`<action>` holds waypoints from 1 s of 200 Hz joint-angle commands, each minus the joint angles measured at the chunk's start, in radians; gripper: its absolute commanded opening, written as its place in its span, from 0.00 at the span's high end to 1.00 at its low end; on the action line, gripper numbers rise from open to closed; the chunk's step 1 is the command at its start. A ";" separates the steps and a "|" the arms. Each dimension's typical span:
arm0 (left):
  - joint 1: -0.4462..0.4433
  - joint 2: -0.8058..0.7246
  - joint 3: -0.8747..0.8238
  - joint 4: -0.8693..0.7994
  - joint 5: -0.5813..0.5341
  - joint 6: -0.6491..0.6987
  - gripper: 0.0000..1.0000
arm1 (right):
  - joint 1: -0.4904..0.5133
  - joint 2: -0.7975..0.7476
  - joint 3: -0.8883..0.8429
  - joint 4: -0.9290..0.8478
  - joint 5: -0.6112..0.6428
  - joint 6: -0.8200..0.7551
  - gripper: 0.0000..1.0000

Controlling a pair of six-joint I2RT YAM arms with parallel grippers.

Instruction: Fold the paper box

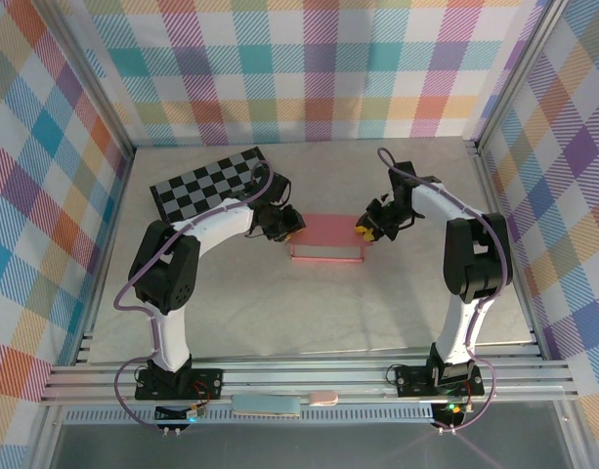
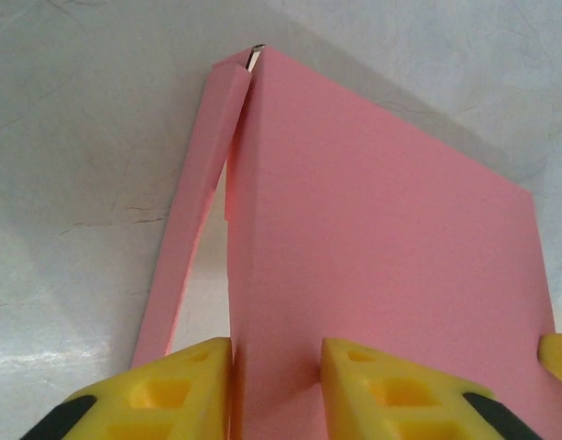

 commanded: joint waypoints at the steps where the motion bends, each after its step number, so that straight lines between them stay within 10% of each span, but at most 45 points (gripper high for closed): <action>1: -0.010 -0.006 -0.010 -0.053 0.010 0.036 0.68 | 0.005 -0.021 -0.005 0.005 0.004 0.001 0.84; 200: 0.017 -0.056 -0.026 -0.115 0.041 0.172 0.52 | 0.005 -0.099 -0.040 -0.117 0.100 -0.192 0.60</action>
